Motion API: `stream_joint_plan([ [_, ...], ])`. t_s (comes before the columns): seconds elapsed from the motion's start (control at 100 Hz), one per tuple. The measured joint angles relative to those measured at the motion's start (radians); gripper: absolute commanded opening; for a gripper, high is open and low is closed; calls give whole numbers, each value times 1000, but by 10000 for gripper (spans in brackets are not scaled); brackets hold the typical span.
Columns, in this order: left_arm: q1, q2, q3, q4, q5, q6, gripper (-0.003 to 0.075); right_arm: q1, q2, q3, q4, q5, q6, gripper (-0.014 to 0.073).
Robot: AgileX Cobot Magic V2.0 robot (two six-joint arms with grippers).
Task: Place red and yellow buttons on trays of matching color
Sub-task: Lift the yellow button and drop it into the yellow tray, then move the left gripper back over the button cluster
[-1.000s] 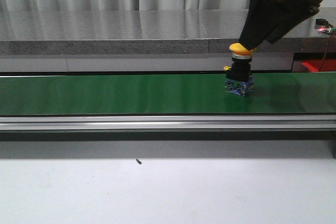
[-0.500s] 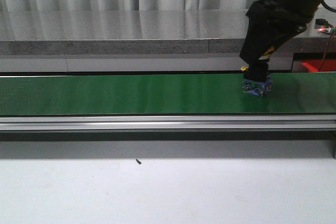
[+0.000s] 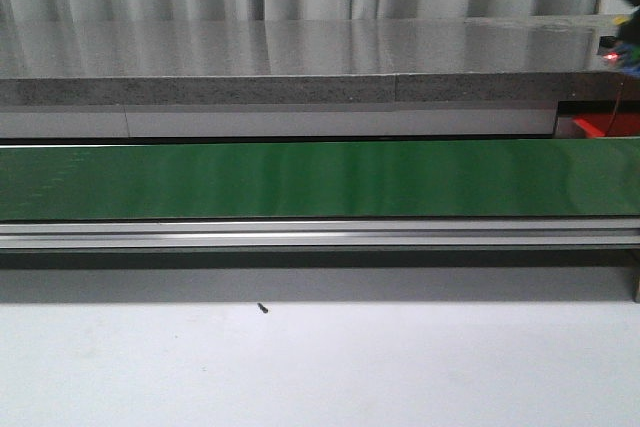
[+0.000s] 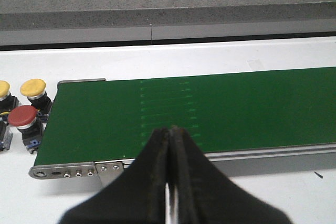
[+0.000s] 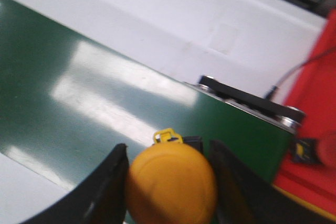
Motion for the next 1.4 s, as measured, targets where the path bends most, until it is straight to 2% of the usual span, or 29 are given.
stream_joint_plan([
  [0.23, 0, 0, 0, 0, 0, 0, -20, -307, -57, 1, 43, 55, 2, 234],
  [0.37, 0, 0, 0, 0, 0, 0, -20, -419, -53, 5, 72, 5, 4, 234],
  [0.51, 0, 0, 0, 0, 0, 0, -20, -484, -10, 5, 86, -40, 4, 234],
  [0.7, 0, 0, 0, 0, 0, 0, -20, -528, 93, 5, 99, -49, 6, 234],
  [1.02, 0, 0, 0, 0, 0, 0, -20, -530, 249, 55, 101, -46, 6, 234],
  [1.4, 0, 0, 0, 0, 0, 2, -20, -530, 326, 98, 71, -140, 6, 235],
])
